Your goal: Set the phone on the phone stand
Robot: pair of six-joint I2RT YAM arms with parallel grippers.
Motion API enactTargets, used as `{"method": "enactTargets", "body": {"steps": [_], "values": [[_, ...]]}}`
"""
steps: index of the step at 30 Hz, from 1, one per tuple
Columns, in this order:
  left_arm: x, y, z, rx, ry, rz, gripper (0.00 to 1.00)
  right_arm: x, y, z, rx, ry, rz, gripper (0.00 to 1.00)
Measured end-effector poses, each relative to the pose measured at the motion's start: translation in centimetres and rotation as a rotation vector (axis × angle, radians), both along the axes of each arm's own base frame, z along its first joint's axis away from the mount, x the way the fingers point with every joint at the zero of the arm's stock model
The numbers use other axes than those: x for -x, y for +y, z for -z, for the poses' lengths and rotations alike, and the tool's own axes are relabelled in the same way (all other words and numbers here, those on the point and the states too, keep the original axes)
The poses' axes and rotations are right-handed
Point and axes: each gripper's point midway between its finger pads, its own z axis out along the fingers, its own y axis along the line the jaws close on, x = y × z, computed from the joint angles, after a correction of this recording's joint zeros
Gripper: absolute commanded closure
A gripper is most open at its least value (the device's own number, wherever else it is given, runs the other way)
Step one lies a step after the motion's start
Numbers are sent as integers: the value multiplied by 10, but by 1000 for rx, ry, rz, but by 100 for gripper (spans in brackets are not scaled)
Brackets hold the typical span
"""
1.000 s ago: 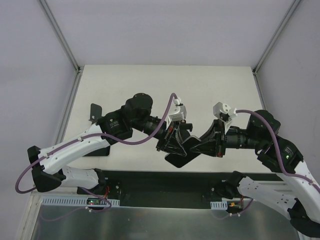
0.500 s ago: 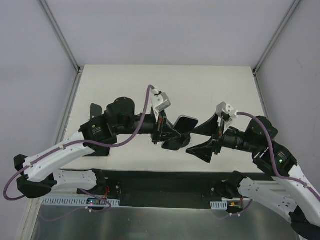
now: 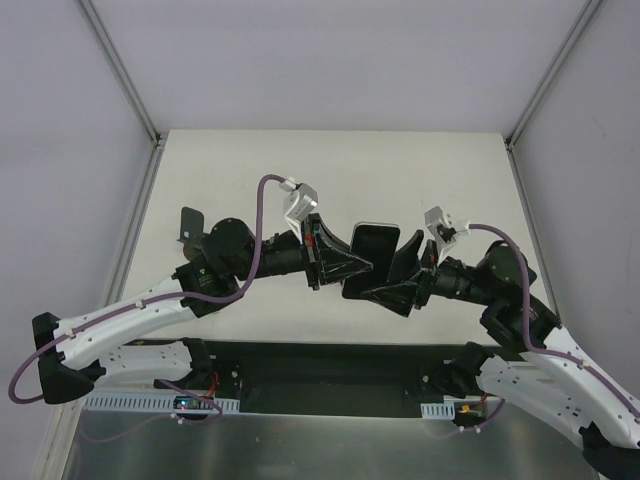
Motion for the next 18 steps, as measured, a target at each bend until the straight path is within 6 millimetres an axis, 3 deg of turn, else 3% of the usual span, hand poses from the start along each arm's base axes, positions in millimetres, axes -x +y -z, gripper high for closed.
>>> {"method": "enactTargets", "body": {"steps": [2, 4, 5, 6, 8, 10, 11, 15, 17, 18], "values": [[2, -3, -6, 33, 5, 20, 100, 2, 1, -8, -31, -10, -15, 53], [4, -5, -13, 66, 5, 34, 100, 5, 2, -12, -48, -15, -28, 65], [6, -5, -17, 81, 6, 44, 100, 6, 2, -14, -55, -18, -34, 74], [7, -5, -20, 98, 4, 49, 100, 7, 2, -15, -62, -21, -40, 91], [7, -5, -24, 117, -1, 54, 100, 12, 2, -19, -76, -24, -67, 99], [10, -5, -26, 128, -8, 73, 100, 16, 1, -21, -84, -13, -83, 99], [11, -6, -26, 131, -10, 80, 90, 17, 1, -22, -88, -16, -86, 99], [12, -9, -27, 80, -6, 96, 31, 20, -2, -21, -92, -30, -93, 99], [10, -7, -36, 62, -8, 87, 28, 24, -3, -18, -80, -34, -107, 99], [10, -4, -41, 63, -4, 84, 32, 25, -3, -16, -73, -38, -117, 99]]}}
